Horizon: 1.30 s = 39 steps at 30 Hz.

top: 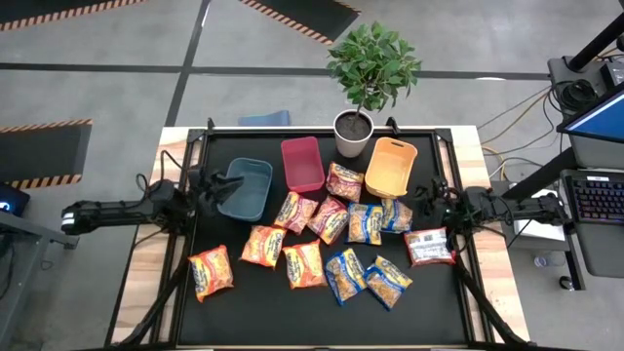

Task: Sort Maruchan noodles
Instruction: Put the left red noodle pack into the blue bin

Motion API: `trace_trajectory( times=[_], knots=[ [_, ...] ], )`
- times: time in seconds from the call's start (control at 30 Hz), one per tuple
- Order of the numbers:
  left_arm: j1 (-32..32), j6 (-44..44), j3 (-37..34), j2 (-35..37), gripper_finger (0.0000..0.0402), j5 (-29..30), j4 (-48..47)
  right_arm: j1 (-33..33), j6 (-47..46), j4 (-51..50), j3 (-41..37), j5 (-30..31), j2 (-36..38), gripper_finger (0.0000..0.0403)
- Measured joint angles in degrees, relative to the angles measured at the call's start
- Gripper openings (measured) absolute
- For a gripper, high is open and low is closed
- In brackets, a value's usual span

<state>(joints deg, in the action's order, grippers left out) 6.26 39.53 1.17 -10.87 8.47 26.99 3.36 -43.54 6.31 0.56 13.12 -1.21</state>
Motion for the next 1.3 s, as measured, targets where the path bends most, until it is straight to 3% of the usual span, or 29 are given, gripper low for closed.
trace_trajectory(
  times=[0.17,0.4,0.67,0.77,0.9,1.03,1.2,1.3],
  knots=[
    [-1.89,0.29,-0.02,-0.04,0.0116,0.37,0.92,0.0,5.6,7.01,-0.01,4.52,-0.01,0.0038],
    [-3.55,1.07,0.0,-1.87,0.0116,0.55,6.09,0.0,22.58,21.85,0.05,-0.67,0.0,0.0038],
    [-5.0,-1.43,0.04,-9.81,0.0116,0.65,23.11,0.0,38.43,22.75,3.53,2.01,-0.82,0.0038],
    [-4.98,-1.65,2.48,-13.63,0.0116,1.34,22.45,0.0,43.71,22.37,5.74,2.49,-1.32,0.0038],
    [-5.0,-1.9,9.13,-19.55,0.0116,1.33,16.16,-0.01,48.62,19.46,8.4,1.95,-1.6,0.0038],
    [-4.98,-4.01,17.89,-24.8,0.0116,-1.62,3.01,0.0,51.09,17.4,10.18,1.93,-1.57,0.0038],
    [-5.01,-3.9,32.03,-31.41,0.0116,-10.3,-24.79,0.0,51.07,12.59,10.09,1.93,-1.6,0.0038],
    [-5.11,-3.17,39.97,-36.8,0.0116,-11.16,-41.13,0.0,51.13,12.39,10.09,1.95,-1.59,0.0038]
  ],
)
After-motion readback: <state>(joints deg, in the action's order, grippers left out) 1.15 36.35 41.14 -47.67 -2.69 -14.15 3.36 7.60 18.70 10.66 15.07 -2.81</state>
